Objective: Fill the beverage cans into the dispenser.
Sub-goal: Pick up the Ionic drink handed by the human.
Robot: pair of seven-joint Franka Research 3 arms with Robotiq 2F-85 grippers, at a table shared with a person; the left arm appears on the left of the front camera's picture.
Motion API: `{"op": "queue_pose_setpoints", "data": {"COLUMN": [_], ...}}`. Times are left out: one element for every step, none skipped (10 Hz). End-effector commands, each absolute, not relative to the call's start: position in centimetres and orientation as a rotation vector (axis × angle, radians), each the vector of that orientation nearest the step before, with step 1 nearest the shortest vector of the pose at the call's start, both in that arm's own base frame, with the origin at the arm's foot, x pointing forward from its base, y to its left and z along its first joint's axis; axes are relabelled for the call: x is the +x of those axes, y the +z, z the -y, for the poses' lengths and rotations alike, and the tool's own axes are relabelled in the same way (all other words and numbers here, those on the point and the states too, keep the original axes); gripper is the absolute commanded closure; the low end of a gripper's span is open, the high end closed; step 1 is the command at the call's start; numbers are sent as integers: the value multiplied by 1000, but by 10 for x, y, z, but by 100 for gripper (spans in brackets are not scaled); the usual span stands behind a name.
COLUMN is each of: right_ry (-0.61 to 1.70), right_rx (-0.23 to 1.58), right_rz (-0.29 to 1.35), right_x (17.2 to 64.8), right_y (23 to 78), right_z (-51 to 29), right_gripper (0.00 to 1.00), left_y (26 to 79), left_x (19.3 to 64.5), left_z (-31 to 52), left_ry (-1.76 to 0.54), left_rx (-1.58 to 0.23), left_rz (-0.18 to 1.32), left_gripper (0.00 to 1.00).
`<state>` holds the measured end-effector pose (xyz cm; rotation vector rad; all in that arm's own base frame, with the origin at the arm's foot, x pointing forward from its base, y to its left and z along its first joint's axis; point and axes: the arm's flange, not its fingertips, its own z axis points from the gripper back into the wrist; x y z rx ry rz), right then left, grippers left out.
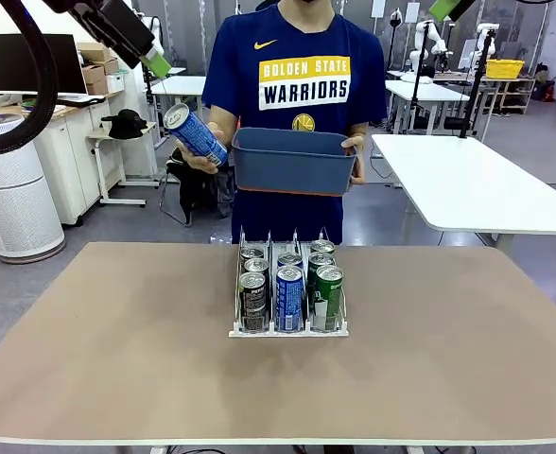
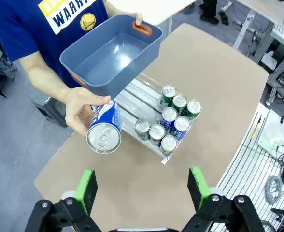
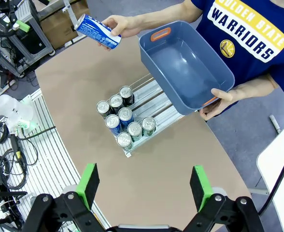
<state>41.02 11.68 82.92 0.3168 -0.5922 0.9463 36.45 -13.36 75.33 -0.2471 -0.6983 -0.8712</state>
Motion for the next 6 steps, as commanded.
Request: {"op": "queue_pose_setpoints", "data": {"right_ry": [946,946,946,946,946,946], "right_rx": [318,318,318,318,318,318], "right_rz": [590,590,590,590,590,590], "right_x": [407,407,407,407,407,407], "right_y": [828,828,828,828,828,828], "right_z": [-116,-116,-116,-116,-116,-116], "right_gripper": [0,0,0,0,0,0], "left_y": [750,746,738,725,712,702], "left_x": [379,386,391,393,401,412], "left_z": [134,126,125,133,134,125], "left_ry": [-898,-909,-888,-888,-901,-916], "left_rx": [-151,-131,-130,-144,-162,-190], "left_rz": [642,627,629,652,671,693], "left_gripper": [0,0,0,0,0,0]}}
